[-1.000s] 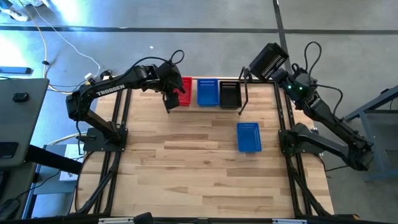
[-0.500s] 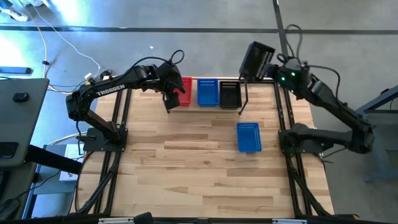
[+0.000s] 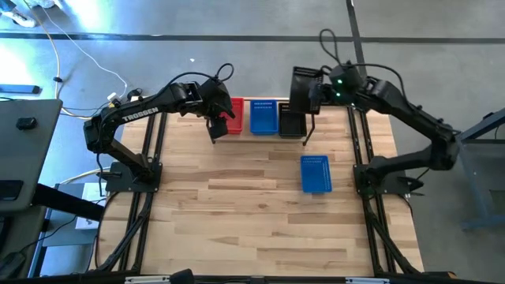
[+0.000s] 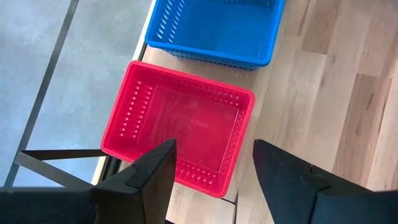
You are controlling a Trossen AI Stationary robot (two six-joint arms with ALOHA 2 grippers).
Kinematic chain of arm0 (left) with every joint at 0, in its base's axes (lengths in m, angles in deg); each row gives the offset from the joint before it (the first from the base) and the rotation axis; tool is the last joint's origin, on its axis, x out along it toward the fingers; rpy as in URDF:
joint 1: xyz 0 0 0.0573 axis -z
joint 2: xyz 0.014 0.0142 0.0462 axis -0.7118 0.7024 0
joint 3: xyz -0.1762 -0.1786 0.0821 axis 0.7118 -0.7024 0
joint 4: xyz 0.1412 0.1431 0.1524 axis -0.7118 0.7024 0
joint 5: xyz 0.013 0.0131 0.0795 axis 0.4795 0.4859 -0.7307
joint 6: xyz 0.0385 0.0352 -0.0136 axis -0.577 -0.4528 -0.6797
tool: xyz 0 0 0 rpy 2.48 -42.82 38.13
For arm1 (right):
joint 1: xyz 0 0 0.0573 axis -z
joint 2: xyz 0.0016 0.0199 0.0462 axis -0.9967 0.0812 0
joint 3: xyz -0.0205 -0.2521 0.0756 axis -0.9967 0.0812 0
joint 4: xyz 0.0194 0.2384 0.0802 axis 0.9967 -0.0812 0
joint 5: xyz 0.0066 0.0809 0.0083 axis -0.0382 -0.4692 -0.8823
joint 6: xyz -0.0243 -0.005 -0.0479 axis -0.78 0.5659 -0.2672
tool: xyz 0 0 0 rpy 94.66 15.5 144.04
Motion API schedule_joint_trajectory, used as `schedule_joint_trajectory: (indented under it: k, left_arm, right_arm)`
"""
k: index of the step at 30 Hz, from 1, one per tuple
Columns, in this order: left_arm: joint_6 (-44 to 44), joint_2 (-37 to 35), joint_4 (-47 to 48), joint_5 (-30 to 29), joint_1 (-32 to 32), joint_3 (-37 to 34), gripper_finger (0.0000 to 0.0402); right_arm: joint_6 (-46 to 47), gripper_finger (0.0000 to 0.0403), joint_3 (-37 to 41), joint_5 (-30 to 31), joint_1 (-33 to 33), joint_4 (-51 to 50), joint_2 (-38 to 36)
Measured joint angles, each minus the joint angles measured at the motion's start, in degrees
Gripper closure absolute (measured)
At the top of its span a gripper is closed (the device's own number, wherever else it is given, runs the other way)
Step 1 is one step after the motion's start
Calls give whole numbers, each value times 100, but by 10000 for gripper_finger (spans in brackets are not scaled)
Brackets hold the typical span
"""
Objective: Stack baskets on shelf by color
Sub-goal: Stack the black bin on top of the black bins on the shelf
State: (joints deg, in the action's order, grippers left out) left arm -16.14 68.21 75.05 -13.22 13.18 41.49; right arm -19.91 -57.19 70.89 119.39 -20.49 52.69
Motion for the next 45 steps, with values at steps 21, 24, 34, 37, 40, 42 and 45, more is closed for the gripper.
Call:
schedule_joint_trajectory:
  k: [21,24,34,37,40,42,45]
  left_arm:
    - [-149,0,0,-2,0,0,200]
    - [-149,0,0,-1,-2,0,200]
    - [-149,0,1,0,-2,0,200]
    - [-149,0,0,-1,-2,0,200]
    - [-149,0,0,0,-2,0,200]
    - [-149,0,0,-2,0,0,200]
    - [-149,0,0,-2,0,0,200]
  right_arm:
    - [705,403,-96,-954,-187,-484,1279]
    - [705,403,-96,-954,-187,-625,1394]
    - [633,403,-96,-795,-187,-687,1745]
    - [553,403,-96,-705,-184,-683,1774]
    - [504,403,-96,-596,-182,-685,1774]
    - [450,403,-96,-559,-182,-685,1774]
    - [443,403,-83,-550,-183,-662,1774]
